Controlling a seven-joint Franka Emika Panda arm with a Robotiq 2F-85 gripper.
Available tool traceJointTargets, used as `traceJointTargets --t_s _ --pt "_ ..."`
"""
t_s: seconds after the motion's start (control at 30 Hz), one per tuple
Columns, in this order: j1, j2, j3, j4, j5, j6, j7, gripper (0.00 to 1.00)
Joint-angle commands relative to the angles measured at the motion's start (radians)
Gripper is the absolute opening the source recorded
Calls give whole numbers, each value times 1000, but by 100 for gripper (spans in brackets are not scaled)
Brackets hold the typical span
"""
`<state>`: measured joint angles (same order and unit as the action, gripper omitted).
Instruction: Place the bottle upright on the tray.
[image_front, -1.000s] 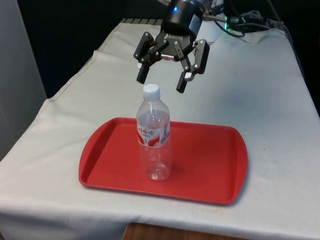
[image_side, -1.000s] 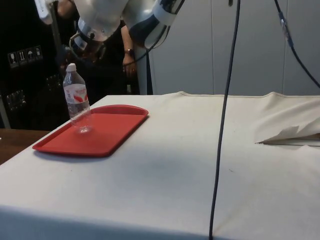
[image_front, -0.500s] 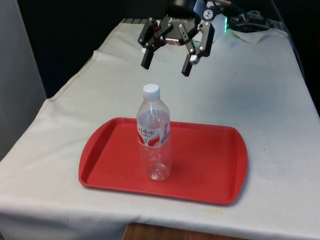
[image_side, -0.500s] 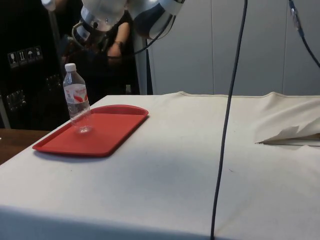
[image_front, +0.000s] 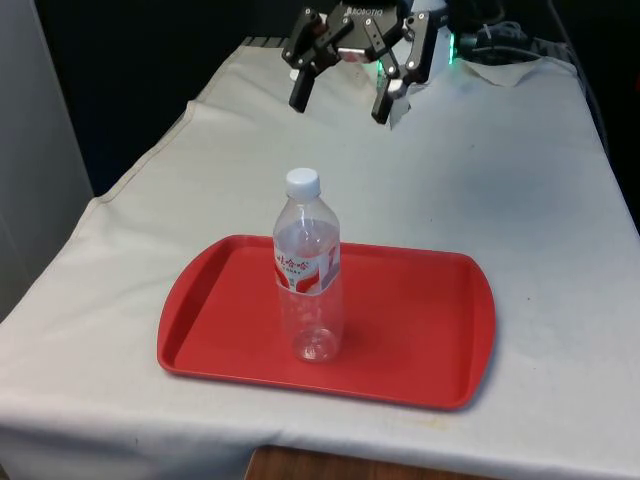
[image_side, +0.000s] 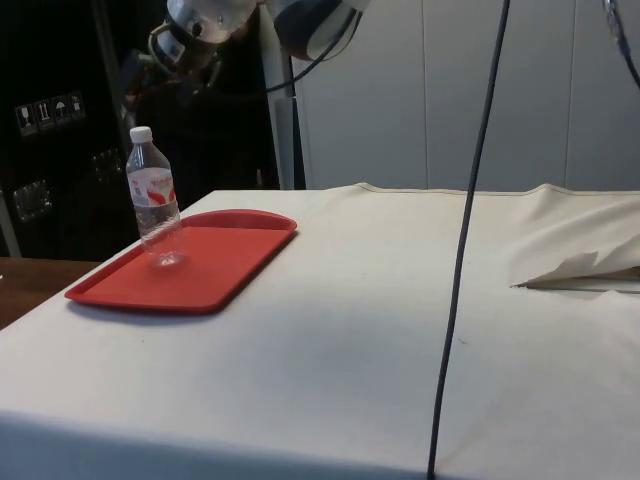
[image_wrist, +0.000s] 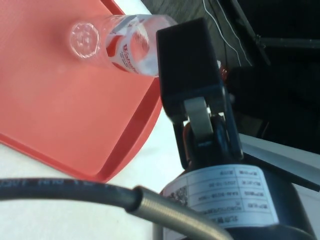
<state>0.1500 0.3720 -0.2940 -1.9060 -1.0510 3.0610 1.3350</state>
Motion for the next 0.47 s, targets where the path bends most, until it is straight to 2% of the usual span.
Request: traceJointTargets --t_s 0.0,0.1,0.13,0.17,0.4,0.43 --pt "4 -14 -2 -10 -5 -4 2 100" --pt "4 -37 1 -26 -7 -7 1 100" --pt "0 -29 4 -20 -3 -5 0 100" --pt "3 -43 3 -30 -8 -9 1 100" --pt "3 -87 11 -58 -15 -21 1 100" --pt "0 -76 12 -51 -11 -18 0 100"
